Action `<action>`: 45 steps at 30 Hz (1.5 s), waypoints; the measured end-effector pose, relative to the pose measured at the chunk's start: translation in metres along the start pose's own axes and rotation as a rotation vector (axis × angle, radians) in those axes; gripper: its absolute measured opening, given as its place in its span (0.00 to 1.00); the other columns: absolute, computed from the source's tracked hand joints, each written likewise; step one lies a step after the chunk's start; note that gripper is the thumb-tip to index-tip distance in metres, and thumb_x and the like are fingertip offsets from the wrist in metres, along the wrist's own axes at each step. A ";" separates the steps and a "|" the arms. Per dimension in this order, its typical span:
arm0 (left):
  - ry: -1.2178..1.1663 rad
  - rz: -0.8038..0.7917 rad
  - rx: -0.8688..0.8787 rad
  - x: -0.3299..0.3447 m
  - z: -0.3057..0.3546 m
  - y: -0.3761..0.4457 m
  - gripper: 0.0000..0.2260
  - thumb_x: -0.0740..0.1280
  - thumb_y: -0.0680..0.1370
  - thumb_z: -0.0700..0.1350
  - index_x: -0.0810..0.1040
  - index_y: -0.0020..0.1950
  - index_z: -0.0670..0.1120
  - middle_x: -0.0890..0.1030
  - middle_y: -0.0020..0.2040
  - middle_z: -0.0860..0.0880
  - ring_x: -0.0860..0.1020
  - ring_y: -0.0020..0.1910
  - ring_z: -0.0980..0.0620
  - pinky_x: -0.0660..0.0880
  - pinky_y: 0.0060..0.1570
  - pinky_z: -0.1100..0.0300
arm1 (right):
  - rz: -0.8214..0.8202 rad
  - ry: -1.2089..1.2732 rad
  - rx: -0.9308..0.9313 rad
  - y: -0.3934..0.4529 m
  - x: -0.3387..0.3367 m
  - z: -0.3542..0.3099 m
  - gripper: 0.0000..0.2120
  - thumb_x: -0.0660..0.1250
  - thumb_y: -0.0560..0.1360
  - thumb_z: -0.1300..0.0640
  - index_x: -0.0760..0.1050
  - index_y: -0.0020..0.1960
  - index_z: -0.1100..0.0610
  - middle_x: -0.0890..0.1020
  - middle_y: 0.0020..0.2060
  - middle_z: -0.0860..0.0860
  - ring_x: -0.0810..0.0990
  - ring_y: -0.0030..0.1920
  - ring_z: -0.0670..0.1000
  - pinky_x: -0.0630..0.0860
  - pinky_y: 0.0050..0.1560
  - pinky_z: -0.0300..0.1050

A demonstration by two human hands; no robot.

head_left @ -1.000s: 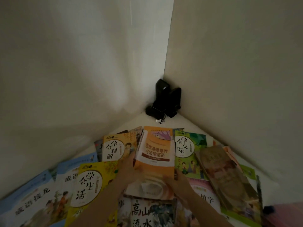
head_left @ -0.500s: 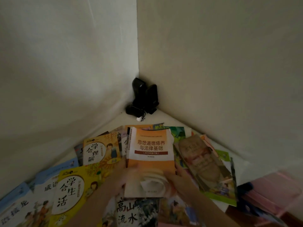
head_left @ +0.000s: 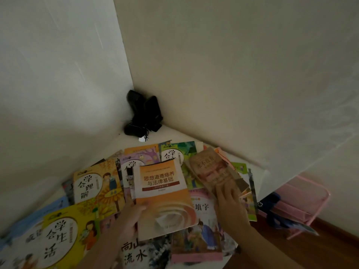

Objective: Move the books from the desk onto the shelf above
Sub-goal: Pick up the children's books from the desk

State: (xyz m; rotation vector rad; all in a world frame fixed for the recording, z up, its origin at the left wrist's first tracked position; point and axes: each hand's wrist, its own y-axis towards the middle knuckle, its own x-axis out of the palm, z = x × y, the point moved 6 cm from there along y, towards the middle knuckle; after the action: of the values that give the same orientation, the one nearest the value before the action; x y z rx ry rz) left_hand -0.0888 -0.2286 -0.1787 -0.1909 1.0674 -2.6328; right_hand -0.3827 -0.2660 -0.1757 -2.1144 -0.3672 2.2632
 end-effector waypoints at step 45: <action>0.005 -0.194 0.376 0.063 0.085 0.015 0.21 0.76 0.69 0.40 0.78 0.60 0.50 0.84 0.53 0.47 0.83 0.52 0.46 0.80 0.52 0.44 | -0.211 1.402 0.253 0.063 -0.054 -0.044 0.26 0.50 0.79 0.36 0.77 0.57 0.52 0.82 0.50 0.51 0.81 0.49 0.49 0.81 0.47 0.45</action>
State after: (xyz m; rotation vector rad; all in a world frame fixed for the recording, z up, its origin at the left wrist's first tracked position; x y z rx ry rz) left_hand -0.1255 -0.3152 -0.1274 -0.2134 0.5608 -2.9472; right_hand -0.3262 -0.3300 -0.1370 -2.6450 -0.1722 0.3370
